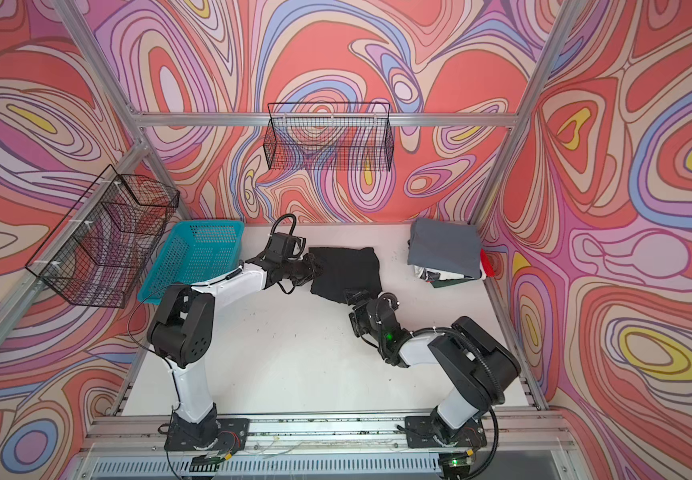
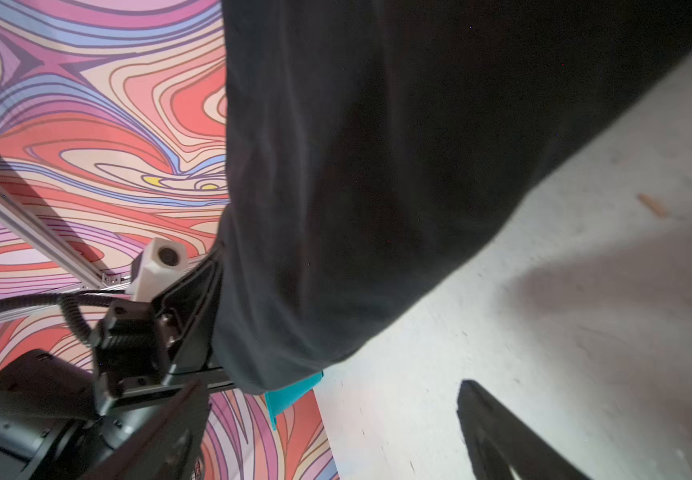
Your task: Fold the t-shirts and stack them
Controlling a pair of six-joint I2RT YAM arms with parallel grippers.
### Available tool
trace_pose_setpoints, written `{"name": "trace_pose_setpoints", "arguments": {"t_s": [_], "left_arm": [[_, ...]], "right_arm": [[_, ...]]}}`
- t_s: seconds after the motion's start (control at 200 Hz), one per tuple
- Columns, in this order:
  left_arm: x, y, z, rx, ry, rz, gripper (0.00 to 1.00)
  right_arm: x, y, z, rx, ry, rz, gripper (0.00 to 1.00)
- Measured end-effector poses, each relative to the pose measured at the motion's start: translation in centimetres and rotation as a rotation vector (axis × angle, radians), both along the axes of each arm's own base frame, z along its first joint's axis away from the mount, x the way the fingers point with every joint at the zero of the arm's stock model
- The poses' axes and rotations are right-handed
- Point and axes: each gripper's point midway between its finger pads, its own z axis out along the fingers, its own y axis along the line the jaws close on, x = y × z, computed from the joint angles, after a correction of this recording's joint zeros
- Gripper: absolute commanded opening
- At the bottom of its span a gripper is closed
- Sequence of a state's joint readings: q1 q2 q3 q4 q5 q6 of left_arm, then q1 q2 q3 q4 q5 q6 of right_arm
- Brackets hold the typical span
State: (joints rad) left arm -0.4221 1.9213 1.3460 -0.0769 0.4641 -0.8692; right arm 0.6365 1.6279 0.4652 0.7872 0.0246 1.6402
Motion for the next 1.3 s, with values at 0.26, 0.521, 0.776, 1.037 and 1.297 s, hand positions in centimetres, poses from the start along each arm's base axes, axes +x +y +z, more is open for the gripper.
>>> {"name": "trace_pose_setpoints", "arguments": {"t_s": [0.26,0.521,0.776,1.037,1.297], "left_arm": [[-0.9,0.3,0.1,-0.019,0.001,0.013,0.0],[-2.5,1.0,-1.4,-0.009,0.04,0.016,0.0],[-2.5,1.4,-0.7,-0.019,0.028,0.014,0.0],[-2.0,2.8,-0.5,-0.027,0.032,0.026,0.0],[-2.1,3.3,-0.6,-0.036,0.056,0.006,0.0]], "right_arm": [[0.3,0.1,-1.7,0.045,0.01,-0.048,0.98],[1.8,0.2,-2.1,0.154,-0.059,-0.105,0.98],[2.5,-0.2,-1.5,0.224,-0.114,-0.129,0.96],[3.6,-2.3,-1.9,0.152,-0.101,-0.159,0.96],[5.3,-1.9,-2.1,0.149,-0.123,-0.122,0.9]]}}
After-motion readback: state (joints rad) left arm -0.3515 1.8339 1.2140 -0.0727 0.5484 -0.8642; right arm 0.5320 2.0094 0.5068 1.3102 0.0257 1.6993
